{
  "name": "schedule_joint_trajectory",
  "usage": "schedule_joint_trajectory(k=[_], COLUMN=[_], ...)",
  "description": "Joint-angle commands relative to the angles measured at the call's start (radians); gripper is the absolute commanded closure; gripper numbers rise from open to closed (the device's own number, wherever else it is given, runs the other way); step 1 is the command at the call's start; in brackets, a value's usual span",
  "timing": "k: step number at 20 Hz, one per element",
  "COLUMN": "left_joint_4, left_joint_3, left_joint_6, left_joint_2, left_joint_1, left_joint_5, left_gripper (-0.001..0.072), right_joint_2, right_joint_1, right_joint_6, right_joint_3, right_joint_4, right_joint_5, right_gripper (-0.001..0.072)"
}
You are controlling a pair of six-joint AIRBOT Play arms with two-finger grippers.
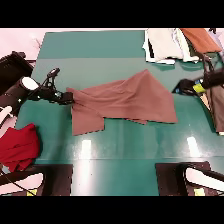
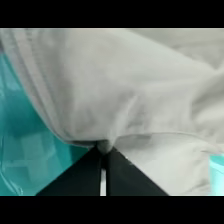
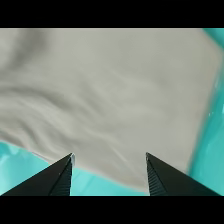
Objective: Fold the shirts.
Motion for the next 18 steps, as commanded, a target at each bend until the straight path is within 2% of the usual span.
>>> schedule_joint_trajectory(k=[1,3,6,11,12,13,14,15,16,17,18], left_joint_4=[0.011,0.01,0.003,-0.003,-0.003,-0.003,-0.003,-0.003,-0.003,-0.002,-0.002], left_joint_3=[0.066,0.065,0.065,0.065,0.065,0.065,0.065,0.066,0.066,0.066,0.066], left_joint_6=[-0.001,-0.001,-0.002,-0.003,-0.003,-0.005,-0.006,-0.013,-0.038,-0.058,-0.07], left_joint_2=[0.0,0.0,0.0,0.0,0.0,0.0,0.0,0.0,0.001,0.012,0.038], left_joint_1=[0.0,0.0,0.0,0.0,0.0,0.0,0.0,0.0,0.0,0.0,0.0], left_joint_5=[-0.053,-0.048,-0.047,-0.045,-0.045,-0.045,-0.046,-0.048,-0.051,-0.051,-0.045], left_gripper=[0.0685,0.0685,0.0685,0.0685,0.0685,0.0685,0.0685,0.0685,0.0685,0.0686,0.0686], right_joint_2=[0.055,0.047,-0.004,-0.099,-0.108,-0.111,-0.109,-0.099,-0.077,-0.05,-0.018], right_joint_1=[-0.186,-0.307,-0.406,-0.318,-0.287,-0.254,-0.225,-0.201,-0.18,-0.166,-0.156], right_joint_6=[-0.006,-0.017,-0.103,-0.166,-0.169,-0.169,-0.17,-0.171,-0.178,-0.191,-0.198], right_joint_3=[-0.208,-0.311,-0.431,-0.508,-0.507,-0.507,-0.505,-0.506,-0.505,-0.501,-0.483], right_joint_4=[0.001,0.013,0.153,0.318,0.338,0.345,0.343,0.343,0.344,0.344,0.344], right_joint_5=[-0.023,-0.025,-0.027,-0.117,-0.138,-0.165,-0.191,-0.215,-0.234,-0.241,-0.233], right_gripper=[0.021,0.0197,0.02,0.0222,0.0269,0.0283,0.035,0.051,0.0618,0.0691,0.0689])
